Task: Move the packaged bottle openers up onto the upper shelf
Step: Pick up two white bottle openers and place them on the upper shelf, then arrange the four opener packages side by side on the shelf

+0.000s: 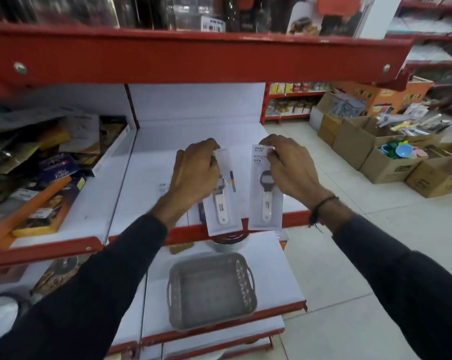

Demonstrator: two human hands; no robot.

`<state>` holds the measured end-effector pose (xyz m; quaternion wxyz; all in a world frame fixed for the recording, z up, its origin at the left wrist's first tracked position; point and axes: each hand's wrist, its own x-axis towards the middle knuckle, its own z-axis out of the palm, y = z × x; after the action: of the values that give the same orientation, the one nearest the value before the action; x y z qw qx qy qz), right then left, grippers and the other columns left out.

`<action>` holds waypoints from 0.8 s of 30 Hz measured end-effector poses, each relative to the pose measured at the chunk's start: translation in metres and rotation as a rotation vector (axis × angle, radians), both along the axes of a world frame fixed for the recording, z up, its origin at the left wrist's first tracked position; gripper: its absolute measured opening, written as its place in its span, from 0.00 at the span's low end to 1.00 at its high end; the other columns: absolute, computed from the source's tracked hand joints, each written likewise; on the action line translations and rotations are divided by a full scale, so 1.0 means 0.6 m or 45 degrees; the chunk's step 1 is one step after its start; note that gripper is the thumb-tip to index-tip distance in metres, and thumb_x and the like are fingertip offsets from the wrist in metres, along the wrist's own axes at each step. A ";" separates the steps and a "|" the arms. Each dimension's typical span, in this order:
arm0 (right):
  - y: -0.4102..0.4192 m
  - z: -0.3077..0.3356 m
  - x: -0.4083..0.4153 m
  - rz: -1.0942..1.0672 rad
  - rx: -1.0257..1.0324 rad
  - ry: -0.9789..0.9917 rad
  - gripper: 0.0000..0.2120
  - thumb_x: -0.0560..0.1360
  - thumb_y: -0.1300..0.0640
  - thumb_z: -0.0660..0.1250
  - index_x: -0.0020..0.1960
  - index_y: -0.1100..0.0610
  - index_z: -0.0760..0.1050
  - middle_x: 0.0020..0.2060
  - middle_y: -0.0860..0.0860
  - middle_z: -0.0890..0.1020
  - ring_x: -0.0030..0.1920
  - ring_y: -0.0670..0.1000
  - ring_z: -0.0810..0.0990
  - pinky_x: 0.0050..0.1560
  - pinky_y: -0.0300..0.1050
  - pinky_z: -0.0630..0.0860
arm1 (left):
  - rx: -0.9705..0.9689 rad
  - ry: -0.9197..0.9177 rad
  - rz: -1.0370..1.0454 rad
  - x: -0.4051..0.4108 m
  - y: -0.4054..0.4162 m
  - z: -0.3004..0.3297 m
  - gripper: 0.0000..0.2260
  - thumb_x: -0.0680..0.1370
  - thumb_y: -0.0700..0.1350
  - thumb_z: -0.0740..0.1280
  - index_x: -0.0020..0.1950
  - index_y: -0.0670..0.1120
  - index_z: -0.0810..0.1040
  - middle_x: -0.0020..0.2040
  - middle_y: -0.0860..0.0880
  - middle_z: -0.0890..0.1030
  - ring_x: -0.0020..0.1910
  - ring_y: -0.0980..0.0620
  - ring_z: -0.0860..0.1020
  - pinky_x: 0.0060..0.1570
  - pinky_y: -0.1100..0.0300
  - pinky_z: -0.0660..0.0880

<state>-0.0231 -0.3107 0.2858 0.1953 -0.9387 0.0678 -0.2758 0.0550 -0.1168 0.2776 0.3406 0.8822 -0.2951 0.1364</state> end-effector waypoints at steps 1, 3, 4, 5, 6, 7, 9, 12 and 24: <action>-0.016 0.003 0.026 -0.030 -0.015 0.051 0.14 0.78 0.62 0.56 0.58 0.55 0.75 0.53 0.54 0.82 0.51 0.57 0.77 0.53 0.58 0.74 | 0.022 0.094 0.022 0.029 -0.014 0.002 0.14 0.80 0.35 0.56 0.60 0.41 0.78 0.56 0.40 0.84 0.54 0.38 0.81 0.63 0.42 0.73; -0.041 0.003 0.074 -0.066 -0.048 0.175 0.14 0.77 0.62 0.55 0.58 0.54 0.76 0.54 0.53 0.82 0.53 0.57 0.78 0.57 0.59 0.72 | 0.115 0.193 0.090 0.078 -0.039 -0.008 0.15 0.78 0.35 0.55 0.58 0.43 0.77 0.56 0.42 0.84 0.56 0.39 0.80 0.66 0.46 0.68; -0.048 -0.002 0.094 -0.071 -0.061 0.250 0.15 0.77 0.62 0.55 0.57 0.53 0.75 0.54 0.53 0.82 0.54 0.58 0.78 0.58 0.58 0.71 | 0.172 0.229 0.110 0.095 -0.051 -0.019 0.15 0.77 0.35 0.55 0.57 0.43 0.77 0.56 0.42 0.84 0.56 0.39 0.79 0.66 0.47 0.65; -0.053 -0.012 0.109 -0.067 -0.076 0.326 0.16 0.76 0.63 0.54 0.58 0.53 0.75 0.55 0.53 0.82 0.55 0.58 0.78 0.58 0.58 0.70 | 0.222 0.265 0.108 0.106 -0.060 -0.033 0.15 0.76 0.35 0.55 0.56 0.44 0.77 0.56 0.42 0.84 0.56 0.39 0.78 0.65 0.47 0.63; -0.055 -0.024 0.119 -0.052 -0.090 0.403 0.17 0.76 0.63 0.54 0.59 0.53 0.75 0.56 0.54 0.82 0.56 0.59 0.78 0.59 0.58 0.70 | 0.263 0.305 0.093 0.111 -0.067 -0.048 0.14 0.75 0.35 0.56 0.55 0.44 0.77 0.55 0.43 0.84 0.56 0.39 0.78 0.64 0.46 0.62; -0.055 -0.039 0.127 -0.029 -0.097 0.471 0.18 0.76 0.63 0.55 0.60 0.53 0.75 0.57 0.54 0.82 0.57 0.59 0.78 0.60 0.58 0.70 | 0.289 0.339 0.071 0.114 -0.073 -0.064 0.14 0.75 0.35 0.56 0.54 0.44 0.77 0.55 0.43 0.84 0.56 0.39 0.78 0.63 0.46 0.61; -0.057 -0.068 0.129 0.016 -0.120 0.581 0.19 0.76 0.62 0.55 0.64 0.51 0.75 0.61 0.53 0.81 0.60 0.58 0.78 0.60 0.57 0.70 | 0.354 0.370 0.012 0.116 -0.078 -0.093 0.15 0.76 0.36 0.57 0.57 0.45 0.79 0.56 0.43 0.82 0.59 0.40 0.77 0.62 0.45 0.60; -0.066 -0.096 0.123 0.049 -0.337 0.621 0.22 0.80 0.55 0.56 0.74 0.48 0.68 0.67 0.51 0.78 0.65 0.57 0.76 0.64 0.58 0.70 | 0.491 0.308 -0.048 0.126 -0.061 -0.099 0.18 0.82 0.43 0.58 0.70 0.47 0.77 0.72 0.44 0.72 0.71 0.43 0.69 0.70 0.45 0.56; 0.077 -0.101 0.158 0.627 -0.257 1.010 0.38 0.66 0.32 0.73 0.73 0.39 0.66 0.78 0.47 0.63 0.78 0.53 0.57 0.77 0.56 0.46 | 1.339 0.566 -0.149 0.117 0.151 -0.045 0.42 0.72 0.61 0.74 0.80 0.51 0.59 0.79 0.51 0.63 0.78 0.50 0.61 0.79 0.49 0.42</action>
<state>0.0716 -0.2645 0.2253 0.1216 -0.9740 -0.1145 0.1532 0.1250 -0.0264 0.2507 -0.0830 0.9228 -0.2928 -0.2364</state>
